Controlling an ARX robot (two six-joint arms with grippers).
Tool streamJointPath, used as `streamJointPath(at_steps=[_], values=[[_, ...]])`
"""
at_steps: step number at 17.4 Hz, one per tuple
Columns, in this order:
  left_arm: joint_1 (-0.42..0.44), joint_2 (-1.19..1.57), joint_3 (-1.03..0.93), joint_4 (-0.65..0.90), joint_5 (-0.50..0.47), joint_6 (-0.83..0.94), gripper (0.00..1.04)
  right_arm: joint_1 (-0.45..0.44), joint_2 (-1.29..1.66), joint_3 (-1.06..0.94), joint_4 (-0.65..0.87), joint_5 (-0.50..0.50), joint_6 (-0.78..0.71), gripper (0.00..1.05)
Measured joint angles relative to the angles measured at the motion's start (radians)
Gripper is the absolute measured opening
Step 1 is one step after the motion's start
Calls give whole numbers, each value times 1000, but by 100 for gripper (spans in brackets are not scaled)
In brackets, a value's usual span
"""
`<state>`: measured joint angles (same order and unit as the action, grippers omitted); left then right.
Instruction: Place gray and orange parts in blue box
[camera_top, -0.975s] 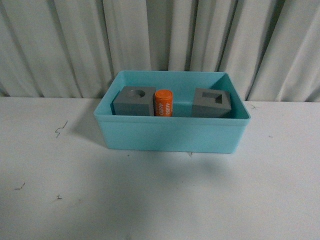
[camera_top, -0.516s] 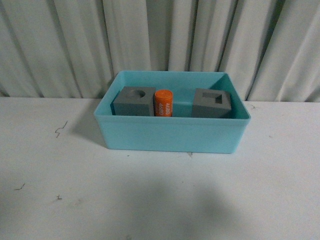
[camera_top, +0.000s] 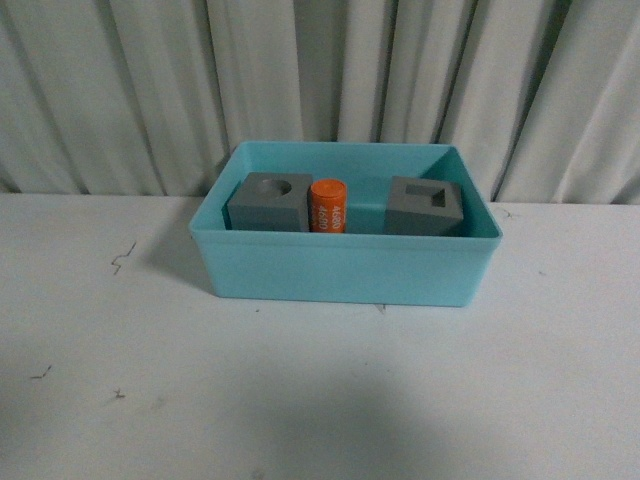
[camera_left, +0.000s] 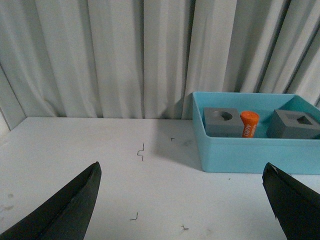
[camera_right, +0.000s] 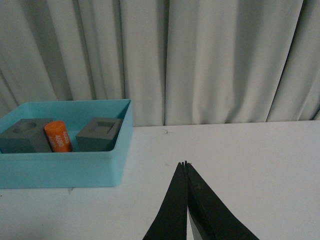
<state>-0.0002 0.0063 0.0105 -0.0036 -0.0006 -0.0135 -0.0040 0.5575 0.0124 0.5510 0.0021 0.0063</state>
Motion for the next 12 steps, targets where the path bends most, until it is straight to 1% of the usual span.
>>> streamJointPath(at_steps=[4,12], values=[[0,0,0,0,0,0,98,0,-76,0,-74,0,0,2],[0,0,0,0,0,0,98,0,-296,-1,-288,0,0,2]])
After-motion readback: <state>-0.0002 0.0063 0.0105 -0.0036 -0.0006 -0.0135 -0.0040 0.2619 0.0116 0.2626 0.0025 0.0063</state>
